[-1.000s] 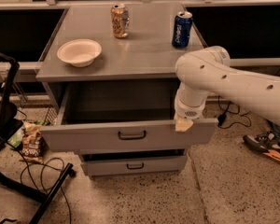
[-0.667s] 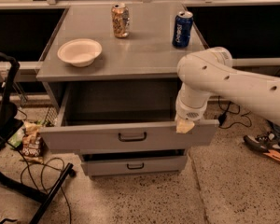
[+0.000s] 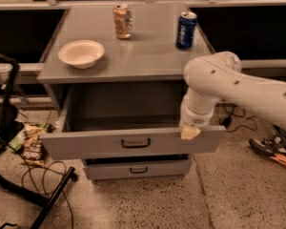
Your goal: Open top drawer
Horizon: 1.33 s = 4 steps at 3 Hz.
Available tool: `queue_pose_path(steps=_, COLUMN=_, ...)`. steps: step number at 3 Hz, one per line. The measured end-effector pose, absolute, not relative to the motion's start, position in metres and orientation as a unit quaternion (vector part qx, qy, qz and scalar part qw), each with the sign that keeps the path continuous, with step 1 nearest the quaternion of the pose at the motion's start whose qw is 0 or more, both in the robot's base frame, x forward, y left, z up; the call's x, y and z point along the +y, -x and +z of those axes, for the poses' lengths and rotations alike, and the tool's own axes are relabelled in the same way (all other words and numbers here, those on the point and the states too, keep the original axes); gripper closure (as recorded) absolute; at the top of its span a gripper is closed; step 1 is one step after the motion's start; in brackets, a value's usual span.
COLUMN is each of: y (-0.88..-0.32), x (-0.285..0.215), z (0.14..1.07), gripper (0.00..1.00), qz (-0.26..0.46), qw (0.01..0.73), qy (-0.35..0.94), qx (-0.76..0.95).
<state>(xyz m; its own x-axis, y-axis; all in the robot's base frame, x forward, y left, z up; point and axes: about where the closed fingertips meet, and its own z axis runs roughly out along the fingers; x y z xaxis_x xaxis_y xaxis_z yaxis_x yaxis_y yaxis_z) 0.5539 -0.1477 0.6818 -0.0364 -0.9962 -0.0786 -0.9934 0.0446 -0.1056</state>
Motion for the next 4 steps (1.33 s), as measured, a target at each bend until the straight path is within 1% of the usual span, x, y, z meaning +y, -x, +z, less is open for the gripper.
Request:
queue_pose_path(steps=1, y=-0.5538, x=-0.1476, z=0.6852, gripper=0.83, qz=-0.011, qw=0.065, qy=0.691, qx=0.720)
queue_pose_path(steps=2, y=-0.5538, x=-0.1476, z=0.6852, gripper=0.61, qz=-0.011, qw=0.065, qy=0.691, qx=0.720)
queue_pose_path(steps=3, y=-0.5538, x=-0.1477, z=0.6852, gripper=0.30, qz=-0.011, qw=0.065, qy=0.691, qx=0.720)
queue_pose_path(steps=4, y=-0.5538, x=-0.1477, z=0.6852, gripper=0.05, qz=-0.011, qw=0.065, qy=0.691, qx=0.720)
